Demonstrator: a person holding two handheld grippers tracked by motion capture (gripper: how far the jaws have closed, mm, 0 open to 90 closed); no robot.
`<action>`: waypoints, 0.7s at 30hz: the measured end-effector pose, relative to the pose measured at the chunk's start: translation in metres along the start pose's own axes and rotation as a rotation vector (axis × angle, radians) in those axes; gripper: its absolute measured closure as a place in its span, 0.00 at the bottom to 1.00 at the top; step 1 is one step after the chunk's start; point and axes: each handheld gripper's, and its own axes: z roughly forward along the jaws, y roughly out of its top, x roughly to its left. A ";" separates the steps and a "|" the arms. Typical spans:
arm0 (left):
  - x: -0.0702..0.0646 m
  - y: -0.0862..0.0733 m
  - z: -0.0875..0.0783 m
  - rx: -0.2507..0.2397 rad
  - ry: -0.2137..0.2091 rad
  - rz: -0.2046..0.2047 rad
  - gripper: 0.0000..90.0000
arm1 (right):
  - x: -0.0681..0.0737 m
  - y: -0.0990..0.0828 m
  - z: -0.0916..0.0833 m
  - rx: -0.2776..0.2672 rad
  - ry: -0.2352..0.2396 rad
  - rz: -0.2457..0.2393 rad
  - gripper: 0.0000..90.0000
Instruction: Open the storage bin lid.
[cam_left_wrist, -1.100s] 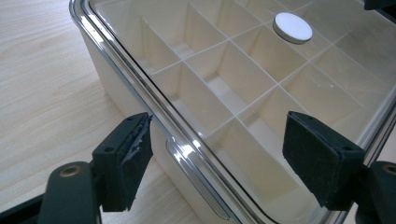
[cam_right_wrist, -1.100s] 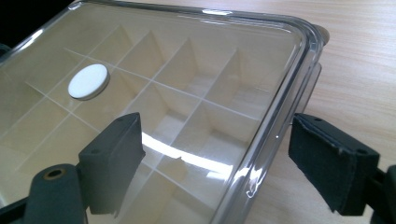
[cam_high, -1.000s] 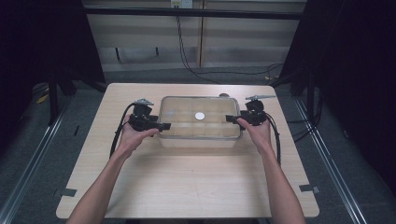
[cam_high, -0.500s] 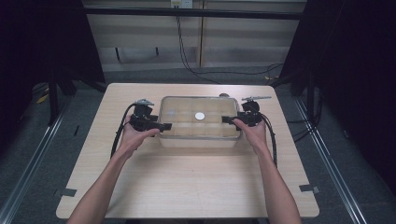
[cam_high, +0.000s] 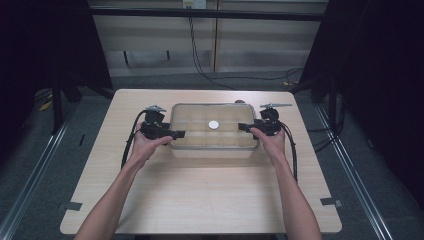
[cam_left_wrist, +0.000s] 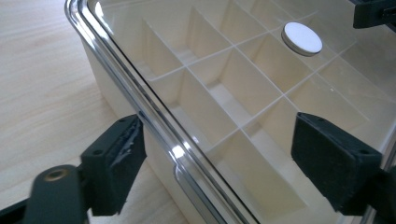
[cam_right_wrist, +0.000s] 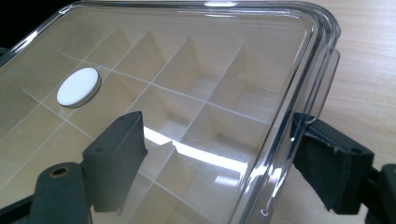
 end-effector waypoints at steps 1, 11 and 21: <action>0.000 0.000 -0.001 -0.003 0.004 0.003 0.23 | 0.000 0.000 -0.001 -0.003 -0.001 0.002 0.22; -0.001 0.000 -0.007 -0.043 0.008 0.014 0.33 | 0.003 0.002 -0.008 -0.046 -0.010 -0.017 0.28; -0.001 -0.001 -0.011 -0.070 0.007 0.014 0.39 | 0.000 0.001 -0.016 -0.079 0.014 0.019 0.39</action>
